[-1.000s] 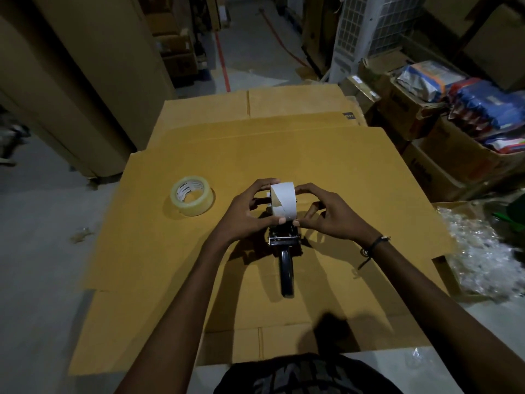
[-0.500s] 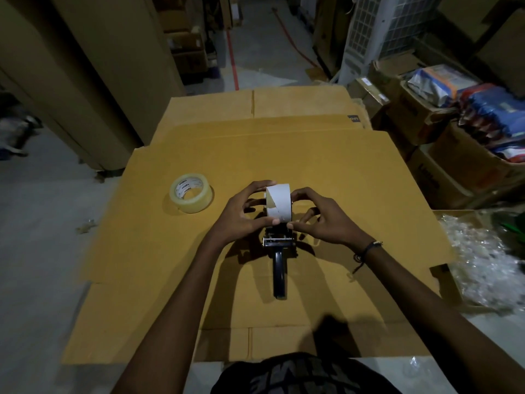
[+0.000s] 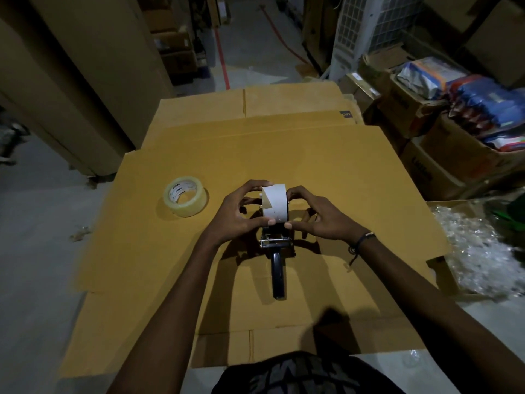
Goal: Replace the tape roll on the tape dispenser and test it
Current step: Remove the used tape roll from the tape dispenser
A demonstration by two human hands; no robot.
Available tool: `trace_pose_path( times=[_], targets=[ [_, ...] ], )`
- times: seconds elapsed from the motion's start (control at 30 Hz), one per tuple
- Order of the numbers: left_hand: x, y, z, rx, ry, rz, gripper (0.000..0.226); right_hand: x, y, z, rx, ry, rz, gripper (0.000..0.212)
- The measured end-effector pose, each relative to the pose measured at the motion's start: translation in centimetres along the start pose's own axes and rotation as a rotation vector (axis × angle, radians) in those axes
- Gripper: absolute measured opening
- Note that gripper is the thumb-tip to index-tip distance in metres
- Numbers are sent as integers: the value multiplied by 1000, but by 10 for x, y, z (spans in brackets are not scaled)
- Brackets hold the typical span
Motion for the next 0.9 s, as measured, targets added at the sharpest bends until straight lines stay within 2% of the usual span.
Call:
trace_pose_path(
  times=[0.57,0.9],
  targets=[
    [-12,23,-13,-26,-6,45,75,1,3,3,7,-17,-2,64],
    [-30,46,-27,-32,78,33,81,-2,6,-5,44,12,12,56]
  ],
)
Point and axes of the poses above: each hand's wrist, its own x-axis towards the middle knuckle, its own y-axis out of the back of the hand, z = x × y, the point moved 10 cm from there along x, towards the middle knuckle, and after that the axes turned 7 degrees about -z, right-handed, at the moved point
